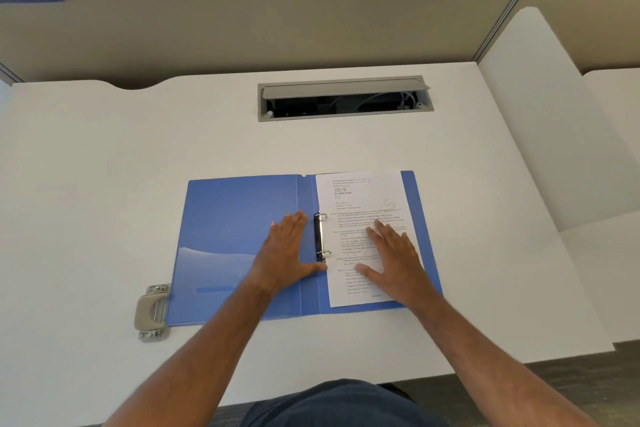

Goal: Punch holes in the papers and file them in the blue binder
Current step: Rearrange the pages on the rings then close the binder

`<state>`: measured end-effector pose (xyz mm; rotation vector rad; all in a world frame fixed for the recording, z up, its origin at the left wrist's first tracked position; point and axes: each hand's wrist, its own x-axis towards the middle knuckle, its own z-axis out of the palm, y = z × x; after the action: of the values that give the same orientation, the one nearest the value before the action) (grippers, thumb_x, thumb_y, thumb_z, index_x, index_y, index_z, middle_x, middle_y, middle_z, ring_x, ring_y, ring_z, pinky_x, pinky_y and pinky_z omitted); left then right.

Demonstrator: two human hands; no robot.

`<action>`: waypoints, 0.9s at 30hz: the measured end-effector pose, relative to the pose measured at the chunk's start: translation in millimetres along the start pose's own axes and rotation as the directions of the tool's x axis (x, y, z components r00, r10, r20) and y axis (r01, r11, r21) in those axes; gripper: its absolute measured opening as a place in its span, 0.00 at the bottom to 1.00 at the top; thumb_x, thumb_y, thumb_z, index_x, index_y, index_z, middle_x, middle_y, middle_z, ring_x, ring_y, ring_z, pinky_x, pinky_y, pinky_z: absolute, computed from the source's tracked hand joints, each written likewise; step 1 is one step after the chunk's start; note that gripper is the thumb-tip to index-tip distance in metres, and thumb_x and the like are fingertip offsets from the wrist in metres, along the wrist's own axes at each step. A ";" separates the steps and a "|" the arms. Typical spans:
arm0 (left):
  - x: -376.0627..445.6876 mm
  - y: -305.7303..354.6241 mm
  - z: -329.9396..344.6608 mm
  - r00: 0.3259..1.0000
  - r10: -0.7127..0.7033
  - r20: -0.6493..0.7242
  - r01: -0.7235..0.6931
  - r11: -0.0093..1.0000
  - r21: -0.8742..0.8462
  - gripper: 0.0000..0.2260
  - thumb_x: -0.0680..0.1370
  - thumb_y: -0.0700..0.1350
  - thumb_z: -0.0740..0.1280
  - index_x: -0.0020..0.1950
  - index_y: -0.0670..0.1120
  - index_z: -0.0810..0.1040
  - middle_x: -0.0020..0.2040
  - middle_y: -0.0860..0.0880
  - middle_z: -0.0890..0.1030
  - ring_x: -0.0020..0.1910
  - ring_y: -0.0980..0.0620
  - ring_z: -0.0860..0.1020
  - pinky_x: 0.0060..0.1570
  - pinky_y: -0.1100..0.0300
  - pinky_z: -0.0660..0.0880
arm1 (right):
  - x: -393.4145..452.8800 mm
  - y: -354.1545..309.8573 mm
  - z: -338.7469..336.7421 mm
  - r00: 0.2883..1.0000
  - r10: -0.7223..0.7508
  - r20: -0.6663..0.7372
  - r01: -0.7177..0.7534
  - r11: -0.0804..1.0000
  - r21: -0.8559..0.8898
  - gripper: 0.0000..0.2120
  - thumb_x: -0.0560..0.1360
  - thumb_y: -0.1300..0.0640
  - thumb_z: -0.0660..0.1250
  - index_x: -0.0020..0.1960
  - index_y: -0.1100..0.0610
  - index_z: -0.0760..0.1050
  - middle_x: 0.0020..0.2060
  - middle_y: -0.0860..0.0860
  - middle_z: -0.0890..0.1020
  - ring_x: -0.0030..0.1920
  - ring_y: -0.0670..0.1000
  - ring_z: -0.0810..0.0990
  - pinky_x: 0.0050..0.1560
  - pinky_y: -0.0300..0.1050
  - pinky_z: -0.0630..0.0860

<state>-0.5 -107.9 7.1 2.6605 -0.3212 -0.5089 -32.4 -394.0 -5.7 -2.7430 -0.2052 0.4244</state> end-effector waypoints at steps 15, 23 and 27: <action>18.3 9.7 -17.8 0.997 -0.037 0.062 0.022 0.972 0.236 0.59 0.68 0.71 0.75 0.86 0.45 0.47 0.84 0.48 0.57 0.85 0.41 0.50 0.82 0.37 0.44 | 10.3 -4.2 -0.8 0.997 0.013 0.079 -0.008 0.998 -0.067 0.44 0.80 0.31 0.61 0.86 0.48 0.47 0.87 0.47 0.45 0.87 0.52 0.45 0.84 0.57 0.41; 26.4 16.4 -20.8 0.986 -0.018 0.167 -0.014 0.982 0.187 0.61 0.69 0.68 0.77 0.86 0.49 0.40 0.85 0.49 0.54 0.85 0.40 0.45 0.77 0.25 0.45 | 6.6 -8.0 -3.8 0.996 0.044 0.071 -0.038 0.996 -0.083 0.44 0.79 0.30 0.62 0.86 0.49 0.49 0.87 0.48 0.48 0.86 0.53 0.48 0.84 0.57 0.44; 25.1 14.9 -21.0 0.988 0.002 0.153 -0.033 0.979 0.200 0.61 0.70 0.68 0.76 0.86 0.49 0.38 0.85 0.49 0.55 0.85 0.40 0.45 0.77 0.24 0.45 | 6.3 -9.3 -4.4 0.996 0.050 0.077 -0.045 0.997 -0.066 0.44 0.79 0.30 0.63 0.86 0.48 0.50 0.87 0.48 0.48 0.86 0.54 0.49 0.84 0.57 0.45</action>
<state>28.5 -121.2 23.8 2.8171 -0.4643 -0.7110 -25.8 -385.6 -0.1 -2.8016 -0.1774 0.5480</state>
